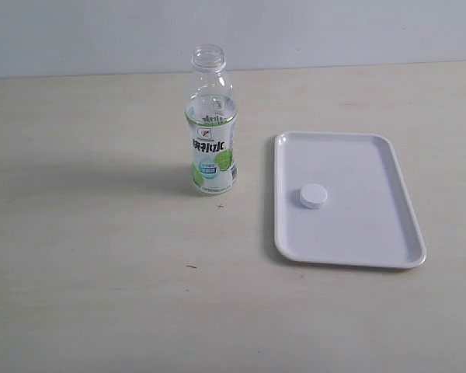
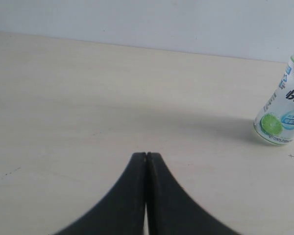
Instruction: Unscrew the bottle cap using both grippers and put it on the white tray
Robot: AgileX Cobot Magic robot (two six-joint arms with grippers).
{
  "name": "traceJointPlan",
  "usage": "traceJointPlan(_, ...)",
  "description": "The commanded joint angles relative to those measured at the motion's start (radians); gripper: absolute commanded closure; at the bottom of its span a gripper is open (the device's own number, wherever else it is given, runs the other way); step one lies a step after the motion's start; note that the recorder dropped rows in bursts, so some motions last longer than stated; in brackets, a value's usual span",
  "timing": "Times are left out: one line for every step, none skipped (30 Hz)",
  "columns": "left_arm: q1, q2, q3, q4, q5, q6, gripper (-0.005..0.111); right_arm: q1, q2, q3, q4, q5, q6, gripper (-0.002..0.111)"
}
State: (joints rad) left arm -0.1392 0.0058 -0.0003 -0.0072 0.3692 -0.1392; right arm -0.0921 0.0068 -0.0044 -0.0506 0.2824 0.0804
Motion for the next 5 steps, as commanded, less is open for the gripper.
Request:
traceJointPlan(0.001,-0.006,0.000,-0.008,-0.001,0.005,0.107,-0.006,-0.007,0.004,0.000,0.001,0.000,0.108)
traceJointPlan(0.001,-0.006,0.000,-0.008,-0.001,0.005,0.107,-0.006,-0.007,0.004,0.000,0.001,0.000,0.108)
traceJointPlan(0.001,-0.006,0.000,-0.008,-0.001,0.005,0.107,-0.006,-0.007,0.004,0.000,0.001,0.000,0.108)
traceJointPlan(0.001,-0.006,0.000,-0.008,-0.001,0.005,0.107,-0.006,-0.007,0.004,0.000,0.001,0.000,0.108)
traceJointPlan(0.001,-0.006,0.000,-0.008,-0.001,0.005,0.107,-0.006,-0.007,0.004,0.000,0.001,0.000,0.108)
